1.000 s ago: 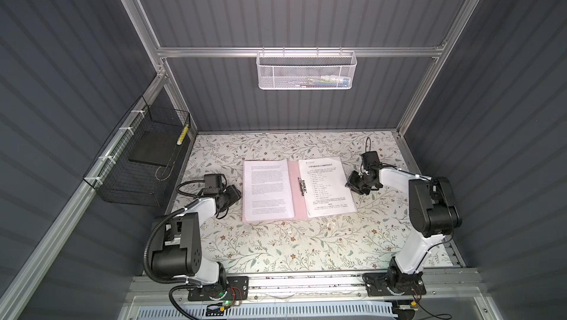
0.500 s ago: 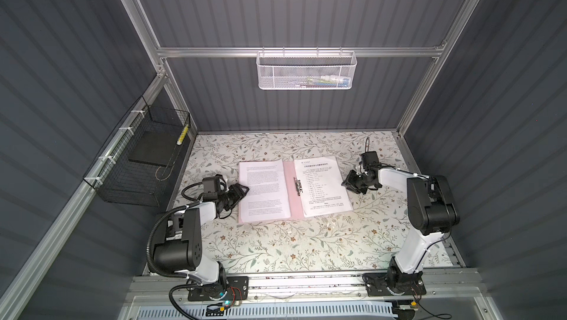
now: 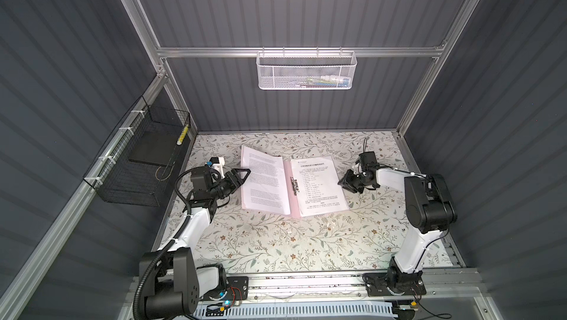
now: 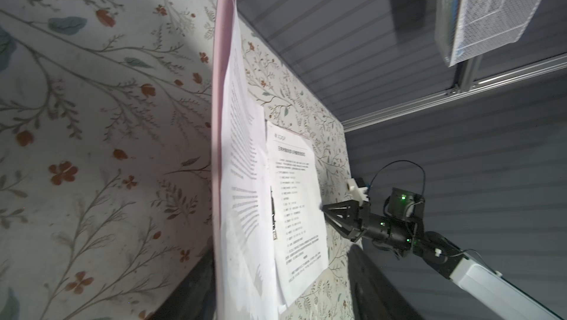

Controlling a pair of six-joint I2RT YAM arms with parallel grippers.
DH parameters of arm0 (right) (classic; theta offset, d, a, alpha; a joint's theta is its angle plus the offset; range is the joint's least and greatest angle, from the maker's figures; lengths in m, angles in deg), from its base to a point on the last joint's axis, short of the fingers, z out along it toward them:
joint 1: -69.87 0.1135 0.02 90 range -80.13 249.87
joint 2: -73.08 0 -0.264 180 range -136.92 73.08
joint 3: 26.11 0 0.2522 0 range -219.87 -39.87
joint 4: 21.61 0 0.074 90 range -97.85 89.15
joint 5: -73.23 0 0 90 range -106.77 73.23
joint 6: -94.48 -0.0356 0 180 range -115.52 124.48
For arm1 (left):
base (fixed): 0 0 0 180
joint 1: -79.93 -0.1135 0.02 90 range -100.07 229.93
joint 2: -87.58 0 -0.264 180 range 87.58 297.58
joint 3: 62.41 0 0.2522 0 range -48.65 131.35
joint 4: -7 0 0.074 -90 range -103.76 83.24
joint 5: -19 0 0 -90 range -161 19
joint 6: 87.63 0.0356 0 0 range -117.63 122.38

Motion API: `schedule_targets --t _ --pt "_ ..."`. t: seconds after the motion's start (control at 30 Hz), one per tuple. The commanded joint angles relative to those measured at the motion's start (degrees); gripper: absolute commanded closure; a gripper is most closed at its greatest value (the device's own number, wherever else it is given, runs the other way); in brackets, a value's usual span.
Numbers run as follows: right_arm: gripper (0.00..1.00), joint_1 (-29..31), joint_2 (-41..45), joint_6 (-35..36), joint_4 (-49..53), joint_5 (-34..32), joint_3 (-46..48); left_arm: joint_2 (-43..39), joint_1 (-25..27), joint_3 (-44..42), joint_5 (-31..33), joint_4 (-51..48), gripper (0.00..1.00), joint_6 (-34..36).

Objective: Put the files into the folder
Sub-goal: 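Fold the pink cover over the sheets with the left gripper, closing the folder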

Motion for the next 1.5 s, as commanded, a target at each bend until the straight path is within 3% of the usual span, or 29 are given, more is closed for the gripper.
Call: schedule_targets --t 0.0,0.37,0.87,1.13,1.47 --pt "0.67 1.3 -3.7 -0.1 3.0 -0.6 1.4 -0.1 1.9 1.8 -3.0 4.9 0.33 -4.7" --pt "0.67 5.3 -2.5 -0.8 2.1 -0.3 2.2 3.9 12.4 12.0 1.8 9.0 0.33 -6.7" --pt "0.67 7.3 -3.3 -0.6 -3.0 -1.0 5.5 22.6 29.8 19.0 4.9 20.1 0.34 -5.9" --pt "0.66 1.9 3.2 -0.7 -3.7 -2.4 5.6 32.6 35.4 22.1 9.2 16.0 0.35 0.4" --pt "0.66 -0.9 5.9 0.6 0.2 -3.5 0.8 41.7 37.5 26.3 16.2 7.6 0.38 7.6"
